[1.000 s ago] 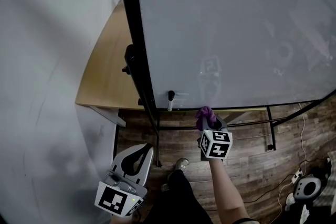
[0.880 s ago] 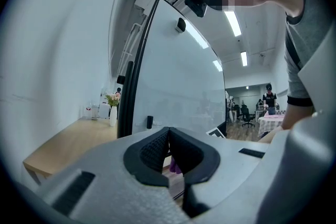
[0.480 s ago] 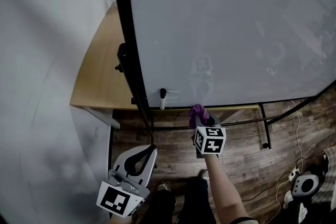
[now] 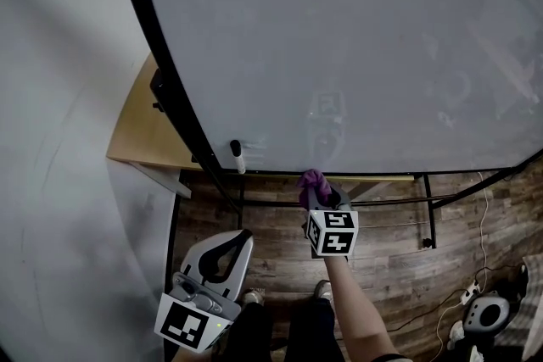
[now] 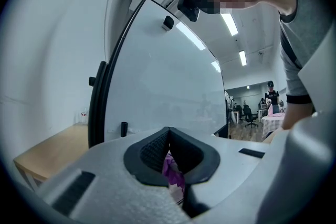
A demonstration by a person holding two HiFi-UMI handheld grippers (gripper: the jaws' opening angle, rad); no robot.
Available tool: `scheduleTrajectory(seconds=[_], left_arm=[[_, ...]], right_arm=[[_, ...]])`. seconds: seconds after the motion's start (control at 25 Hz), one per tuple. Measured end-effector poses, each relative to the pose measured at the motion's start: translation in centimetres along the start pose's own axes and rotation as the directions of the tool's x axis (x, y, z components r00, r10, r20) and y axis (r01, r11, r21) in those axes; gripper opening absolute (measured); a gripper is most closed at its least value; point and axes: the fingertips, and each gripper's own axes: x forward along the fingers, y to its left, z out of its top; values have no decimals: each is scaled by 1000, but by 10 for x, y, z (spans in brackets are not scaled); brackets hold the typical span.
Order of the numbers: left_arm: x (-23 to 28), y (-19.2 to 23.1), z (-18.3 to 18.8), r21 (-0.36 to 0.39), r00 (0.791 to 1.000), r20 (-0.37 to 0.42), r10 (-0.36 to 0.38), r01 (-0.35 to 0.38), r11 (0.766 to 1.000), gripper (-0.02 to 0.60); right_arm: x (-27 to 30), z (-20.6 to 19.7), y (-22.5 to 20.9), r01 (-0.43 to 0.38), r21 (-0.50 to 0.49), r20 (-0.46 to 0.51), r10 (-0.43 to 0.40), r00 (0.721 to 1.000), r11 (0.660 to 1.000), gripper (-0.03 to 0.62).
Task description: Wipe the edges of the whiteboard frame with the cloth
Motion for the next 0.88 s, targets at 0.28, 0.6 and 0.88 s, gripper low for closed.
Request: scheduleTrajectory(seconds=[0.28, 0.6, 0.88], left_arm=[[29, -37, -3, -11, 1000, -14, 19, -20, 1000, 17], [53, -67, -5, -20, 999, -13, 32, -33, 999, 17], [75, -94, -5, -25, 999, -4, 39, -39, 999, 17]], right_arm=[[-10, -2, -36, -31, -27, -13, 31, 999, 999, 73], [-24, -6, -84, -15, -27, -18, 15, 1000, 1000, 73], [-36, -7, -121, -6, -29, -18, 5, 1000, 1000, 72]])
